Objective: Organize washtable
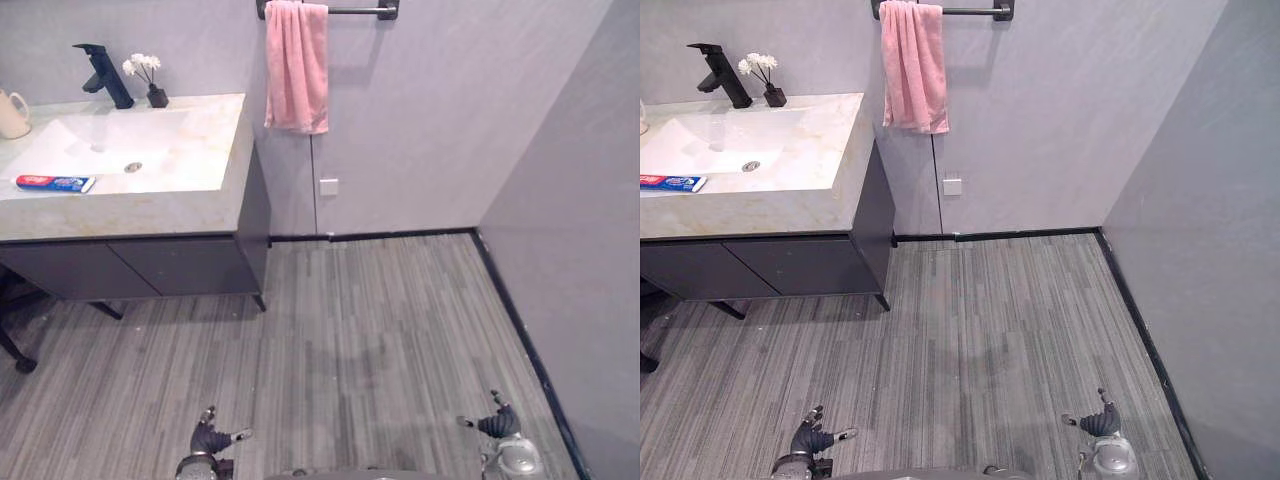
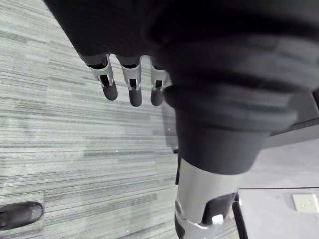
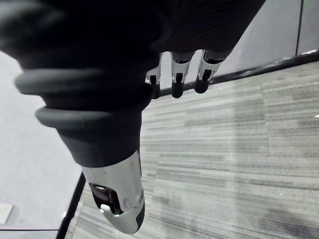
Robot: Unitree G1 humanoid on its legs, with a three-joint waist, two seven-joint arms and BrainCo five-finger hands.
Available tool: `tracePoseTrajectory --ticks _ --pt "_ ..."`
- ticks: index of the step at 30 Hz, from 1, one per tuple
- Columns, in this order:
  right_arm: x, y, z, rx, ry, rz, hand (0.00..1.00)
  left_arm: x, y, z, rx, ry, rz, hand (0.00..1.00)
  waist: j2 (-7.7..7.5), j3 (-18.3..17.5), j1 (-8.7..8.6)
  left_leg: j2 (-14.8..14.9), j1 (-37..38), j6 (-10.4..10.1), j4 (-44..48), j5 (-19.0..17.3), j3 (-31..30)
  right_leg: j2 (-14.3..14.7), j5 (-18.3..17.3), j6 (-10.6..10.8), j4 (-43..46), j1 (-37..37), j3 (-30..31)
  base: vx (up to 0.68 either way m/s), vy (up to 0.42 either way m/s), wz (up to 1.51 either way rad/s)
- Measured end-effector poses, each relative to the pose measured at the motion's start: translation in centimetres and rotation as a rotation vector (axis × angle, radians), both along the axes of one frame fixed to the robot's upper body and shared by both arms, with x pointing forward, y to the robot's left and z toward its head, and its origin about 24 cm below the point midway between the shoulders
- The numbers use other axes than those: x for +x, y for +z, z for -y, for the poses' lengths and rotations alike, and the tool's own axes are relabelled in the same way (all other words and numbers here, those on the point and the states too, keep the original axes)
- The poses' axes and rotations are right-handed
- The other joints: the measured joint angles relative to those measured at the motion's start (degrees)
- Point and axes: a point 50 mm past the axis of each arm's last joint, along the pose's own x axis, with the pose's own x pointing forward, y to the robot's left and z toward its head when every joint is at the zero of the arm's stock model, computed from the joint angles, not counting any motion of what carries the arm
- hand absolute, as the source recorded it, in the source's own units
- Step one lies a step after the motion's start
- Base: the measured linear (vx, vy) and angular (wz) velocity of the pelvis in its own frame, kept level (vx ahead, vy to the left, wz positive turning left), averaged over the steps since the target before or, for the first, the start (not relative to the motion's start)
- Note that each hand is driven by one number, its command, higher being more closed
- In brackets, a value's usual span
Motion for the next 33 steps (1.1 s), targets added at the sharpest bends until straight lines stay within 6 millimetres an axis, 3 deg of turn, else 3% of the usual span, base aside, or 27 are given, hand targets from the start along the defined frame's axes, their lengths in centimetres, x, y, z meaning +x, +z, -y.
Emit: tracePoseTrajectory --ticks 18,22,27,29,33 --pt "-0.4 -0.8 -1.5 0.159 -0.077 0.028 0.0 -0.7 -0.1 0.0 -0.032 0.0 -0.015 0.0 0.3 0.3 -0.97 0.3 -0.4 0.6 -1.8 0.4 0.4 0.6 1.3 -0.4 -2.7 -0.2 -0.6 -0.05 -0.01 0.01" --pt "-0.1 -0.8 -1.7 0.194 -0.119 0.051 0.0 -0.1 0.4 -0.2 -0.049 0.034 0.03 0.0 0.24 0.4 -0.65 0.4 -3.3 0.9 -0.4 -0.2 1.0 0.6 1.2 -0.3 -2.5 -2.4 0.0 0.06 -0.003 -0.08" --pt "0.1 -0.8 -1.7 0.215 -0.162 0.072 0.0 0.5 0.8 -0.2 -0.094 0.11 0.086 0.0 0.42 1.1 0.02 0.7 -5.8 1.4 5.7 -4.7 2.5 0.4 -0.1 0.7 -0.9 -3.4 0.8 0.08 0.029 -0.15" --pt "0.6 -0.5 -1.7 0.214 -0.162 0.088 0.0 1.2 1.2 0.2 -0.111 0.121 0.125 0.0 0.98 1.3 0.41 0.7 -8.3 2.3 9.8 -8.1 3.8 -0.1 -2.5 1.5 2.6 -6.0 1.9 0.08 0.062 -0.27" --pt "1.0 -0.4 -1.4 0.216 -0.184 0.098 0.0 1.6 1.4 0.6 -0.136 0.137 0.153 0.0 1.83 2.0 0.47 -0.4 -9.8 4.1 14.9 -13.1 5.0 -2.8 -9.8 5.6 22.1 -14.6 1.9 0.1 0.135 -0.19"
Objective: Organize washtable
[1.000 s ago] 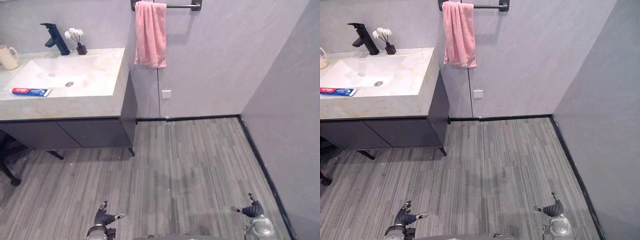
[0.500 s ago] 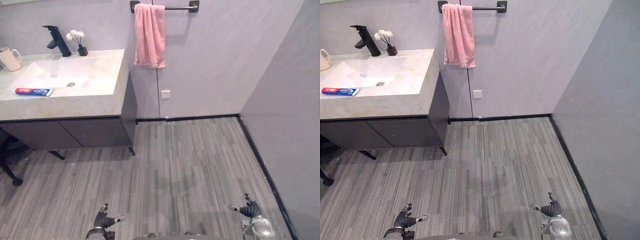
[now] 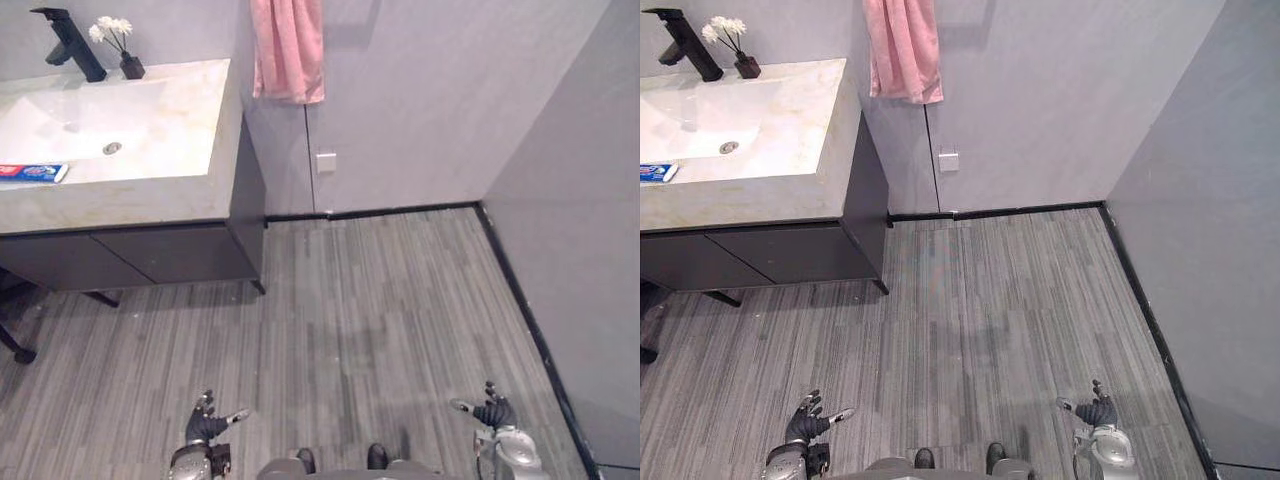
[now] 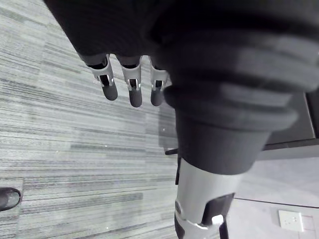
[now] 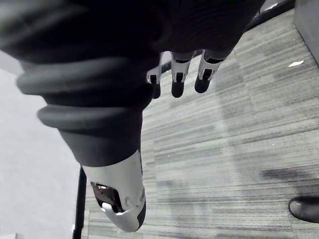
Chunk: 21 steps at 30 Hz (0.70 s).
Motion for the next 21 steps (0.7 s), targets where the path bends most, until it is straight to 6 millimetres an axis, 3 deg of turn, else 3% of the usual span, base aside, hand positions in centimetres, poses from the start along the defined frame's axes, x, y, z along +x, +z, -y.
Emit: tracePoseTrajectory --ticks 2,3,5,6,7,8,9,10,11,12,13,14,15,16,17,19,20,21 --pt "-0.1 -0.1 -0.4 0.01 -0.003 -0.001 0.0 0.7 0.3 -0.1 0.005 -0.009 0.018 0.0 -0.53 1.8 -0.63 -1.9 4.4 2.0 0.1 -2.4 -1.0 -3.6 -0.8 -0.3 21.5 -8.1 -3.2 0.24 0.147 0.1" --pt "-0.3 -0.2 -0.5 0.015 -0.005 -0.009 0.0 1.0 0.4 -0.1 0.011 -0.017 0.018 0.0 -0.76 2.3 -0.9 -2.0 5.6 2.1 0.2 -3.1 -1.2 -4.2 -2.1 -0.9 24.1 -9.4 -3.8 0.34 0.113 0.2" --pt "-0.3 -0.3 -0.6 0.021 -0.005 -0.02 0.0 1.7 0.7 -0.4 0.032 -0.033 0.03 0.0 -0.21 3.0 -1.85 -1.6 9.9 2.2 -1.2 -3.9 -3.1 -4.3 -4.5 -2.8 23.1 -13.7 -8.7 0.4 0.075 0.31" --pt "-0.2 -0.2 -0.5 0.018 -0.004 -0.015 0.0 2.2 0.9 -0.4 0.039 -0.035 0.042 0.0 -0.11 3.3 -2.12 -1.1 10.8 2.2 -1.9 -3.9 -3.8 -4.0 -4.5 -2.9 21.1 -14.6 -9.9 0.46 0.019 0.55" --pt "-0.1 -0.1 -0.2 0.007 -0.004 -0.012 0.0 3.5 1.4 -0.3 0.04 -0.041 0.075 0.0 1.0 4.0 -2.74 0.2 12.3 1.9 -3.1 -4.0 -5.0 -2.4 -3.4 -4.5 16.0 -16.8 -12.0 0.38 -0.013 0.53" --pt "0.1 0.0 0.0 0.0 -0.004 -0.008 0.0 4.2 1.7 -0.1 0.039 -0.046 0.095 0.0 0.66 4.5 -3.02 1.0 13.3 1.3 -3.3 -4.1 -5.5 -1.6 -2.1 -5.2 13.0 -17.5 -12.7 0.49 -0.04 0.63" --pt "0.3 0.3 0.1 -0.011 -0.007 0.003 0.0 5.1 2.1 -0.1 0.041 -0.054 0.12 0.0 0.57 5.2 -3.24 1.4 14.7 -0.9 -3.4 -4.1 -5.8 0.0 2.7 -5.7 5.7 -18.9 -13.2 0.54 -0.068 0.54" --pt "0.3 0.6 0.2 -0.021 -0.006 0.017 0.0 5.3 2.2 0.0 0.044 -0.064 0.125 0.0 -0.96 4.8 -3.44 1.2 16.4 -2.7 -3.5 -4.5 -5.9 1.0 10.5 -7.6 -3.2 -18.4 -12.9 0.7 -0.109 0.49" --pt "0.2 0.7 0.4 -0.027 -0.006 0.022 0.0 5.3 2.2 0.1 0.045 -0.073 0.127 0.0 -1.26 4.8 -3.64 1.2 17.5 -3.5 -3.2 -5.1 -6.3 1.1 16.8 -11.0 -3.7 -18.1 -12.5 0.73 -0.106 0.18" --pt "0.7 1.2 0.9 -0.044 -0.009 0.039 0.0 5.3 2.1 1.0 0.022 -0.088 0.126 0.0 1.14 4.9 -3.42 3.3 18.0 -5.1 -1.6 -4.9 -6.2 2.4 15.9 -12.9 -0.5 -18.4 -13.7 0.75 -0.14 -0.01" --pt "1.9 1.8 0.6 -0.043 0.002 0.084 0.0 5.8 2.4 1.4 0.013 -0.097 0.153 0.0 1.18 4.8 -3.57 3.5 16.0 -8.5 2.5 -2.1 -6.1 2.4 12.8 -14.1 1.3 -18.5 -13.6 0.61 -0.126 -0.1" --pt "2.3 2.1 0.6 -0.044 0.007 0.099 0.0 6.0 2.6 1.7 0.007 -0.1 0.165 0.0 1.15 4.7 -3.57 3.4 14.8 -8.5 5.3 0.5 -6.1 2.3 11.6 -13.9 1.8 -17.9 -13.6 0.62 -0.177 0.01" --pt "2.7 2.5 0.5 -0.05 0.017 0.123 0.0 6.3 2.7 2.4 -0.01 -0.106 0.178 0.0 1.08 4.8 -3.62 3.1 12.7 -7.2 12.3 6.9 -5.3 2.0 9.5 -13.4 1.6 -15.2 -13.5 0.62 -0.16 0.0" --pt "2.8 2.5 0.3 -0.051 0.03 0.122 0.0 6.2 2.6 3.1 -0.03 -0.125 0.177 0.0 0.95 4.9 -3.5 3.5 10.2 -7.8 21.6 15.4 -4.9 2.2 8.1 -13.3 -1.1 -10.2 -12.6 0.61 -0.147 -0.01" --pt "2.8 2.4 0.2 -0.05 0.034 0.122 0.0 6.2 2.6 3.4 -0.042 -0.14 0.181 0.0 1.05 4.9 -3.44 4.6 8.5 -7.4 26.8 14.8 -4.5 2.7 7.9 -13.2 -2.8 -7.5 -12.4 0.58 -0.107 -0.05" --pt "3.1 2.4 -0.5 -0.041 0.061 0.131 0.0 6.6 3.0 4.3 -0.058 -0.176 0.208 0.0 0.33 5.3 -2.94 7.4 2.2 -4.6 40.6 9.8 -0.6 3.9 7.7 -13.3 -8.0 0.6 -10.4 0.56 -0.07 -0.26" --pt "3.3 2.4 -0.9 -0.034 0.061 0.143 0.0 6.6 3.2 4.6 -0.068 -0.189 0.222 0.0 -0.37 5.4 -1.7 8.0 -1.7 -2.3 44.3 7.5 1.0 4.2 6.7 -13.1 -10.8 4.1 -8.4 0.46 -0.025 -0.45" --pt "3.4 2.4 -0.9 -0.032 0.062 0.147 0.0 6.6 3.3 4.7 -0.071 -0.189 0.226 0.0 -0.31 5.5 -1.44 8.4 -3.6 -2.0 45.1 6.6 1.4 4.4 6.6 -13.1 -11.5 5.1 -7.8 0.4 0.03 -0.54"
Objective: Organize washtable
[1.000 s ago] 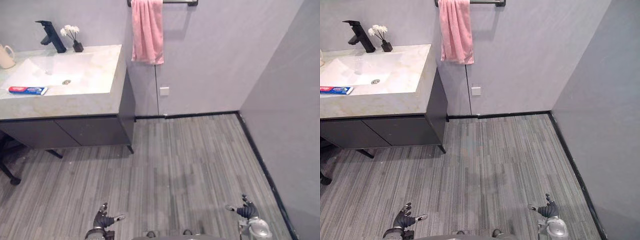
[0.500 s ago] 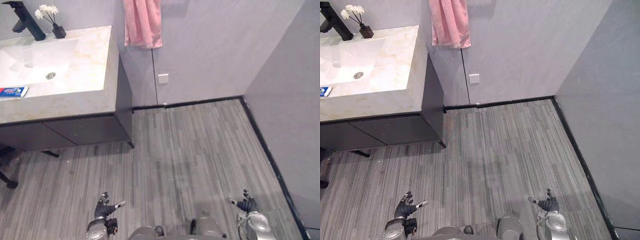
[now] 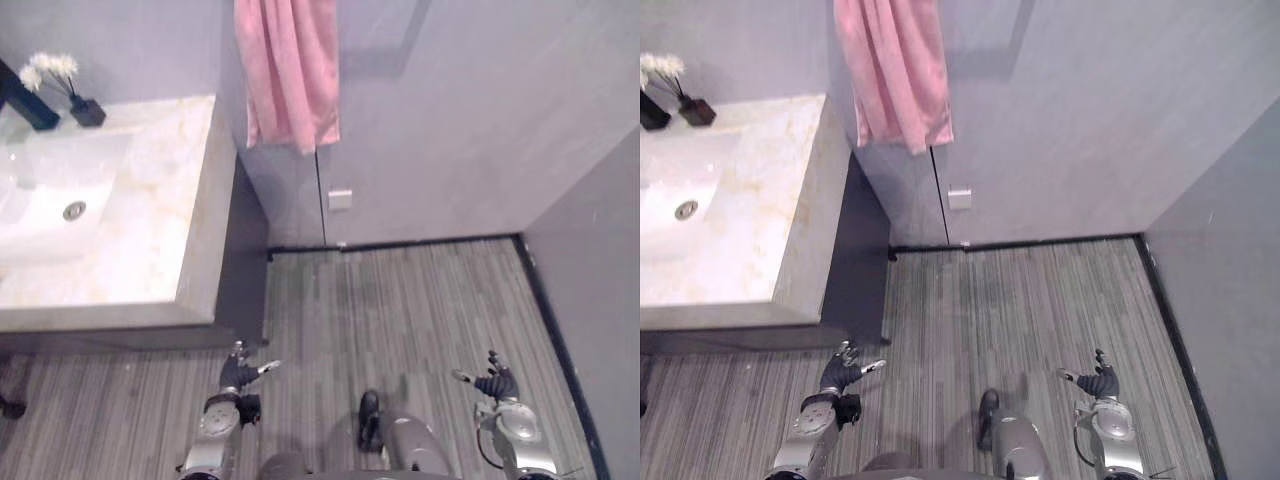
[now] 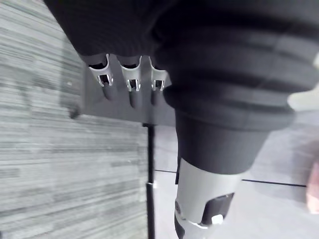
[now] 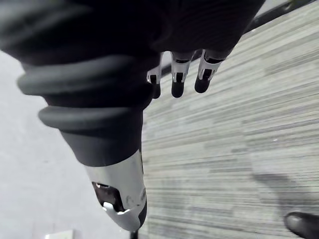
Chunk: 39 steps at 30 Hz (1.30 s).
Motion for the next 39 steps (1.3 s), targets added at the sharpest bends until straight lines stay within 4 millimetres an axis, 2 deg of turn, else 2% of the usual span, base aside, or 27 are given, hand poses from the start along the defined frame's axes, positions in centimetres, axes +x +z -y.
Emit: tracePoseTrajectory --ticks 1,3,5,6,7,8,9,10,12,13,14,15,16,18,20,21,22,23,24,26,28,31,34,35,37,39 --pt "0.1 0.0 -0.1 0.004 0.001 0.001 0.0 -0.1 0.0 0.0 -0.003 0.002 0.0 0.0 0.04 0.0 0.58 0.1 -4.4 0.7 -1.2 -2.1 0.1 0.1 -0.4 0.3 -1.6 2.2 1.2 0.29 0.055 -0.49" --pt "0.1 -0.2 -0.1 0.01 -0.01 -0.003 0.0 -0.1 0.0 0.2 -0.007 0.007 -0.001 0.0 -0.29 0.2 1.44 -1.0 -8.0 0.8 -8.8 -4.7 0.3 -0.6 -1.1 1.5 -2.3 5.0 2.9 0.36 0.113 -0.54" --pt "-0.2 -0.4 -0.2 0.019 -0.033 -0.009 0.0 -0.4 -0.2 0.6 -0.022 0.008 -0.009 0.0 -1.25 0.7 1.34 -3.4 -10.3 0.0 -23.0 -4.5 0.2 -2.8 -2.9 4.3 -3.0 8.3 3.4 0.39 0.174 -0.33" --pt "-0.6 -0.5 0.1 0.014 -0.051 -0.017 0.0 -0.3 -0.3 1.0 -0.031 0.002 -0.008 0.0 -0.86 0.6 1.19 -4.1 -10.6 -1.5 -30.3 -3.0 -0.2 -3.3 -3.7 5.2 -3.7 9.7 3.5 0.37 0.204 -0.11" --pt "-1.3 -0.8 0.6 0.004 -0.074 -0.039 0.0 -0.4 -0.3 1.6 -0.043 -0.005 -0.009 0.0 0.68 -0.2 1.12 -4.5 -10.4 -2.1 -40.9 2.5 -1.2 -2.9 -5.0 6.9 -4.0 10.6 3.6 0.37 0.256 -0.2" --pt "-1.9 -1.5 0.4 0.012 -0.083 -0.077 0.0 -0.7 -0.5 1.5 -0.039 0.001 -0.023 0.0 0.94 -0.7 1.4 -5.1 -9.7 1.4 -41.2 8.4 -1.3 -3.5 -7.2 8.6 -2.7 11.3 4.9 0.37 0.266 -0.13" --pt "-2.2 -1.8 -0.1 0.024 -0.08 -0.097 0.0 -0.7 -0.5 1.4 -0.035 0.007 -0.025 0.0 -0.32 -1.4 1.32 -6.6 -9.4 1.4 -41.3 7.4 -1.0 -5.0 -7.8 8.9 -1.9 11.2 5.0 0.46 0.298 -0.06" --pt "-2.4 -2.1 -0.5 0.024 -0.068 -0.114 0.0 -0.5 -0.4 1.0 -0.022 0.014 -0.02 0.0 -1.68 -1.8 1.28 -8.3 -9.3 2.5 -40.7 5.0 -0.1 -7.2 -9.0 9.9 0.5 10.4 5.4 0.47 0.275 -0.06" --pt "-2.3 -2.3 -0.7 0.013 -0.044 -0.133 0.0 -0.9 -0.8 2.2 -0.062 0.013 -0.036 0.0 -1.98 -1.9 1.34 -9.8 -7.2 3.8 -41.2 2.5 1.7 -9.8 -9.4 10.9 10.7 6.8 6.8 0.42 0.266 -0.24" --pt "-2.3 -2.4 -1.1 0.017 -0.023 -0.137 0.0 -1.8 -1.4 3.4 -0.1 0.01 -0.07 0.0 -2.21 -1.7 1.3 -10.9 -3.6 4.2 -42.8 1.6 2.3 -11.5 -7.8 13.5 20.2 4.1 7.7 0.3 0.191 -0.15" --pt "-2.3 -2.5 -1.5 0.024 -0.009 -0.14 0.0 -2.4 -1.7 3.9 -0.114 0.006 -0.092 0.0 -2.31 -1.7 1.09 -11.4 -1.3 4.4 -43.7 1.0 2.3 -12.4 -6.2 14.7 26.5 2.2 7.7 0.39 0.184 -0.09" --pt "-2.6 -2.8 -2.3 0.034 0.008 -0.154 0.0 -2.7 -1.9 4.4 -0.119 -0.012 -0.106 0.0 -2.51 -1.7 0.91 -11.6 2.6 4.6 -44.7 -0.3 2.0 -13.1 -7.0 13.1 36.3 -1.2 7.3 0.38 0.106 0.06" --pt "-2.7 -2.9 -2.7 0.037 0.025 -0.161 0.0 -2.6 -1.9 4.2 -0.114 -0.01 -0.104 0.0 -2.72 -1.9 0.78 -11.6 4.1 4.9 -45.4 -0.4 1.7 -13.1 -7.9 11.9 39.1 -3.1 6.5 0.37 0.069 0.15" --pt "-2.6 -3.0 -3.0 0.039 0.042 -0.162 0.0 -2.2 -1.7 3.3 -0.084 -0.014 -0.095 0.0 -2.74 -1.8 -0.06 -11.4 6.3 5.2 -46.2 -0.3 0.5 -12.8 -10.4 11.1 38.4 -6.4 3.5 0.33 -0.033 0.39" --pt "-2.5 -2.9 -2.7 0.033 0.035 -0.161 0.0 -1.7 -1.4 2.0 -0.05 0.002 -0.081 0.0 -2.09 -1.7 -0.64 -10.0 7.4 5.1 -46.6 -0.2 -1.0 -10.6 -11.3 10.3 30.3 -9.6 2.1 0.31 -0.111 0.41" --pt "-2.4 -2.9 -2.7 0.032 0.036 -0.159 0.0 -1.5 -1.4 1.5 -0.045 0.021 -0.076 0.0 -1.53 -1.4 -0.59 -8.9 7.9 4.5 -46.6 -0.2 -1.6 -8.9 -10.7 10.4 22.8 -10.2 2.1 0.34 -0.189 0.34" --pt "-2.5 -3.0 -2.9 0.04 0.036 -0.161 0.0 -1.6 -1.3 0.0 -0.006 0.047 -0.077 0.0 -2.45 -1.7 -0.17 -9.2 8.9 2.3 -46.9 -0.4 -1.8 -7.8 -3.7 9.6 10.3 -9.4 3.1 0.28 -0.163 0.38" --pt "-2.8 -3.1 -3.0 0.043 0.034 -0.169 0.0 -1.7 -1.3 -0.8 0.016 0.059 -0.081 0.0 -3.46 -1.9 -0.15 -9.9 9.5 1.4 -46.9 -1.0 -2.3 -8.2 3.3 8.4 7.3 -9.4 4.0 0.29 -0.198 0.4" --pt "-3.1 -3.2 -2.3 0.029 0.027 -0.185 0.0 -2.0 -1.7 -0.9 0.016 0.081 -0.104 0.0 -2.15 -2.1 -0.28 -9.0 10.7 0.0 -47.2 -2.3 -3.7 -7.5 4.2 7.5 8.7 -9.1 3.7 0.24 -0.16 0.2" --pt "-2.8 -3.0 -2.0 0.016 0.026 -0.175 0.0 -2.6 -2.0 -0.9 0.003 0.104 -0.117 0.0 -0.52 -3.1 -0.01 -6.4 10.4 -0.7 -48.0 -2.2 -4.6 -5.3 3.9 7.0 5.3 -7.4 2.6 0.31 -0.258 0.12" --pt "-2.7 -2.8 -1.9 0.016 0.018 -0.161 0.0 -2.6 -2.1 -0.2 -0.02 0.102 -0.118 0.0 0.72 -3.6 -0.25 -5.0 10.2 -2.0 -48.0 -1.7 -5.0 -3.9 3.7 6.1 3.3 -6.0 0.7 0.18 -0.183 0.34" --pt "-2.9 -3.0 -2.6 0.04 0.011 -0.159 0.0 -2.1 -1.8 0.1 -0.027 0.097 -0.098 0.0 -0.87 -2.8 -0.03 -3.4 8.3 -3.4 -42.4 -0.9 -4.7 -3.5 3.2 5.1 0.4 -2.1 -1.8 0.07 -0.139 0.4" --pt "-3.3 -3.0 -2.2 0.041 -0.027 -0.158 0.0 -2.0 -1.7 0.2 -0.03 0.097 -0.095 0.0 -1.46 -2.8 0.64 -2.4 7.4 -3.7 -39.6 -0.8 -2.7 -3.1 3.4 4.8 -2.5 0.8 -2.9 0.05 -0.05 0.25" --pt "-3.3 -2.9 -1.9 0.04 -0.044 -0.154 0.0 -1.9 -1.6 0.2 -0.029 0.096 -0.09 0.0 -1.23 -3.0 1.22 -2.4 7.7 -3.6 -41.2 -0.7 -1.8 -3.1 3.5 4.9 -2.6 0.7 -3.1 0.04 0.013 0.12" --pt "-3.3 -2.9 -1.8 0.043 -0.054 -0.151 0.0 -1.8 -1.5 0.1 -0.026 0.096 -0.082 0.0 -0.48 -3.3 1.24 -2.7 8.6 -3.7 -44.4 -0.6 -1.6 -2.8 3.9 5.1 -3.0 0.3 -3.5 0.04 0.052 0.13" --pt "-3.2 -2.9 -2.0 0.047 -0.052 -0.148 0.0 -1.7 -1.3 -0.2 -0.018 0.094 -0.076 0.0 -0.54 -3.4 1.46 -2.9 9.2 -3.6 -46.9 -0.6 -1.6 -2.4 5.1 5.0 -4.4 0.3 -3.5 0.01 0.076 0.04"
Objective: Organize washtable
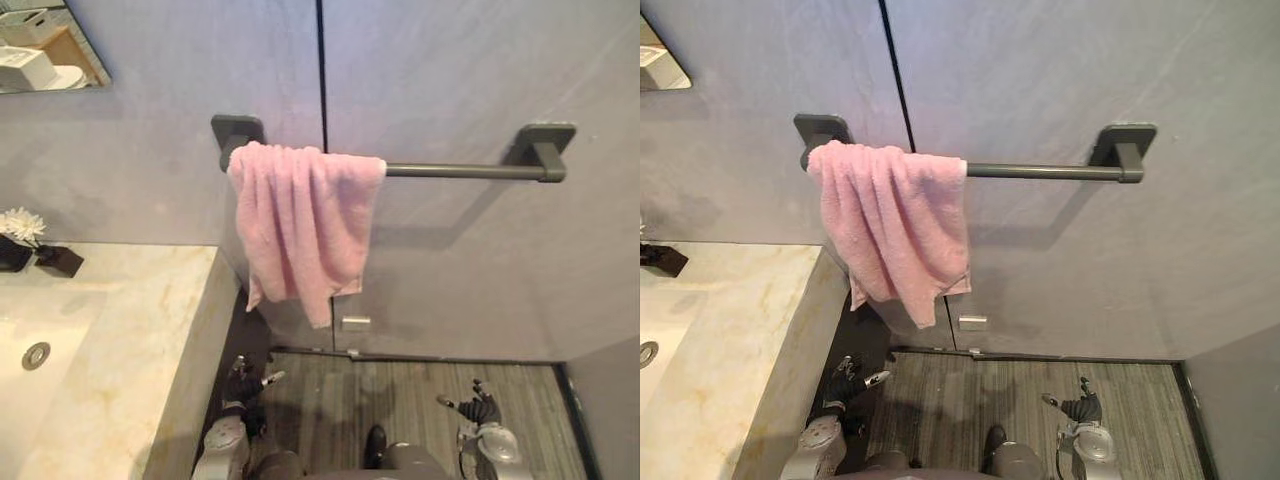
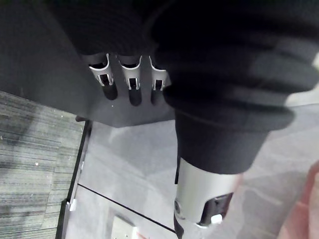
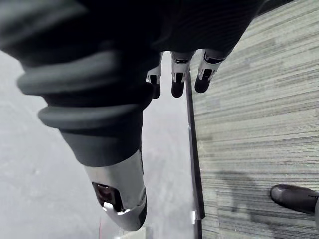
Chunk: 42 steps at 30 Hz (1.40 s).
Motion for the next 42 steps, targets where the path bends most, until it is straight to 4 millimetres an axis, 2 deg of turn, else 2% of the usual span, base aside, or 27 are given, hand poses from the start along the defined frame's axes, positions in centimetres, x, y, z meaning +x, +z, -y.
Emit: tracePoseTrajectory --ticks 5,8,14,22,27,33,36,37,42 --pt "0.3 0.0 -0.4 0.01 0.001 0.009 0.0 -0.1 0.1 -0.4 0.026 -0.015 0.0 0.0 -0.03 -0.1 -0.02 -1.1 1.8 1.0 -3.7 0.8 0.1 0.4 2.3 0.2 -2.5 0.5 1.7 -0.03 0.05 -0.09" --pt "0.5 0.2 -0.6 0.013 0.004 0.022 0.0 0.5 1.3 -0.6 0.039 -0.023 0.056 0.0 0.02 -0.3 -0.01 -1.4 1.9 1.5 -5.3 1.0 0.0 0.6 4.6 0.3 -5.5 1.1 1.8 -0.09 0.031 -0.02" --pt "1.7 1.8 -0.3 -0.02 0.023 0.12 0.0 1.5 4.7 -1.0 0.069 0.001 0.232 0.0 -0.23 -0.8 -0.01 -1.8 2.0 1.6 -7.2 1.4 -0.2 0.9 8.4 0.7 -11.3 2.8 2.4 -0.1 0.009 -0.04" --pt "1.4 1.9 -0.3 -0.049 0.07 0.115 0.0 2.8 8.0 -0.8 0.077 -0.006 0.411 0.0 -0.55 -2.3 -0.3 -1.7 2.4 1.0 -8.2 1.6 -0.7 1.1 8.9 1.2 -12.4 3.1 2.7 -0.03 0.008 -0.01" --pt "1.6 2.1 -0.4 -0.061 0.093 0.121 0.0 3.1 8.3 -0.6 0.121 -0.019 0.424 0.0 -0.67 -3.5 -0.39 -1.7 3.0 0.7 -9.2 2.0 -0.7 1.4 8.8 1.2 -12.4 3.1 3.0 0.04 0.037 -0.04" --pt "1.8 2.1 -0.9 -0.064 0.126 0.124 0.0 5.4 10.0 -0.5 0.204 -0.032 0.495 0.0 -0.73 -3.9 -0.57 -1.8 5.0 0.8 -10.5 2.0 -0.1 1.4 9.1 0.7 -12.5 4.2 3.6 0.05 0.072 -0.04" --pt "1.9 2.2 -0.9 -0.066 0.129 0.129 0.0 6.0 10.3 -0.8 0.231 -0.031 0.506 0.0 -0.79 -3.9 -1.41 -1.9 5.6 0.8 -11.1 2.0 0.3 1.4 9.2 0.7 -12.7 4.1 4.1 0.04 0.063 -0.09" --pt "1.9 2.2 -0.9 -0.067 0.129 0.129 0.0 6.3 10.2 -0.9 0.239 -0.029 0.499 1.0 -0.79 -3.9 -1.79 -1.9 5.7 0.9 -11.2 1.9 0.6 1.5 9.2 0.7 -12.8 4.1 4.4 0.03 0.06 -0.11" --pt "2.0 2.4 -0.8 -0.074 0.137 0.132 0.0 7.7 10.7 -0.9 0.252 -0.048 0.511 1.0 -0.87 -3.8 -2.28 -1.9 5.8 1.0 -11.3 1.8 1.0 1.5 9.2 0.7 -12.8 3.8 4.9 0.01 0.042 -0.07"
